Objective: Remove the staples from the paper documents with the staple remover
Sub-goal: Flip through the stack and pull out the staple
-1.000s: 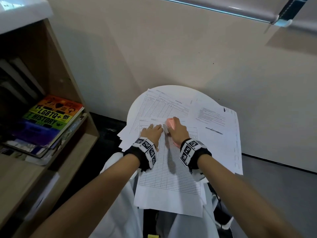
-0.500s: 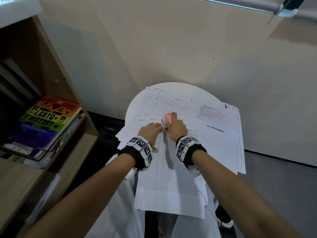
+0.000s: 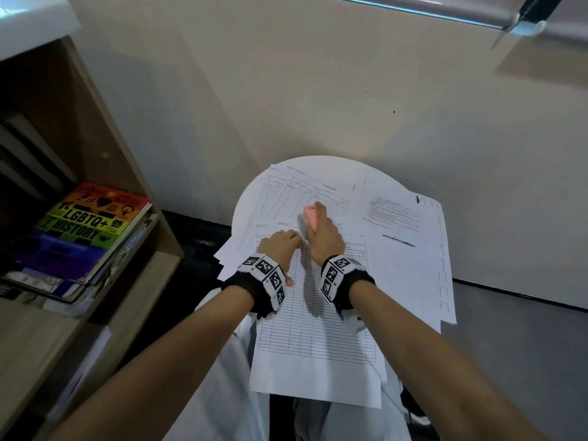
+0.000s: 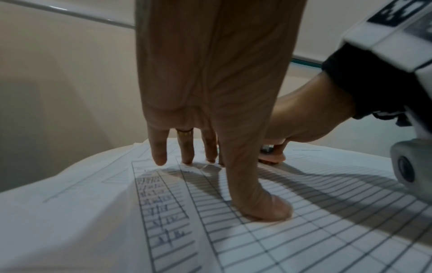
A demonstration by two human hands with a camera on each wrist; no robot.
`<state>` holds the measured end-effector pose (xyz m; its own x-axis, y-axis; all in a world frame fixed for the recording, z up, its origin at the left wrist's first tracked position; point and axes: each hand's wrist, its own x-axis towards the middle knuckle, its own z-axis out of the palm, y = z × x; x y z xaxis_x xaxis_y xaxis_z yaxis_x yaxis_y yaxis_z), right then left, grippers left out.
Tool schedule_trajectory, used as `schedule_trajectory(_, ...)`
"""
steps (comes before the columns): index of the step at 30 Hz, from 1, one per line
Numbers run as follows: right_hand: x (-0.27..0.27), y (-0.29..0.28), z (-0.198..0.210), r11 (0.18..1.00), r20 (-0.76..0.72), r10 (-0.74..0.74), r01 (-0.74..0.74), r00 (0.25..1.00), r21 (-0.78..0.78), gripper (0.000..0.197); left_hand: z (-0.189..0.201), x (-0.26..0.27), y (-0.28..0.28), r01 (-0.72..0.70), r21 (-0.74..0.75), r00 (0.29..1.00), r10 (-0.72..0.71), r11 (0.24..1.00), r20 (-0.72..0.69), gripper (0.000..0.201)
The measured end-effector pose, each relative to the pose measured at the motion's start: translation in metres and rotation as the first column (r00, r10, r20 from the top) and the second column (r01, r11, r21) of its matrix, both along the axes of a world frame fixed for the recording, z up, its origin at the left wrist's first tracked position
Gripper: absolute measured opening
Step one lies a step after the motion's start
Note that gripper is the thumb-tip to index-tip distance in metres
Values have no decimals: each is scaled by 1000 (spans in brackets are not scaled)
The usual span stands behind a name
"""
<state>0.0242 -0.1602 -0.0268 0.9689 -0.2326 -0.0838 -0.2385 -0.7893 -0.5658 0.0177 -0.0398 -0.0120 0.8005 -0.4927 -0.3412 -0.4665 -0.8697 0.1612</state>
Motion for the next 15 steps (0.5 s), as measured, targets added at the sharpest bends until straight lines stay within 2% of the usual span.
schedule_trajectory(3, 6, -2, 5, 994, 36, -41, 37, 999, 102, 48, 0, 2, 1, -4, 3, 1000, 4, 1000, -18, 87)
schedule_trajectory(8, -9, -36, 14, 992, 27, -75, 72, 997, 107, 43, -8, -2, -6, -111, -62, 992, 115, 992, 55, 63)
schedule_trajectory(12, -35, -75, 1, 991, -71, -108, 113, 992, 70, 43, -13, -5, -27, -177, 3, 978, 176, 984, 109, 73)
schedule_trajectory(15, -44, -87, -9, 992, -120, -90, 99, 989, 77, 46, -13, -3, -44, -204, -4, 973, 203, 979, 107, 77)
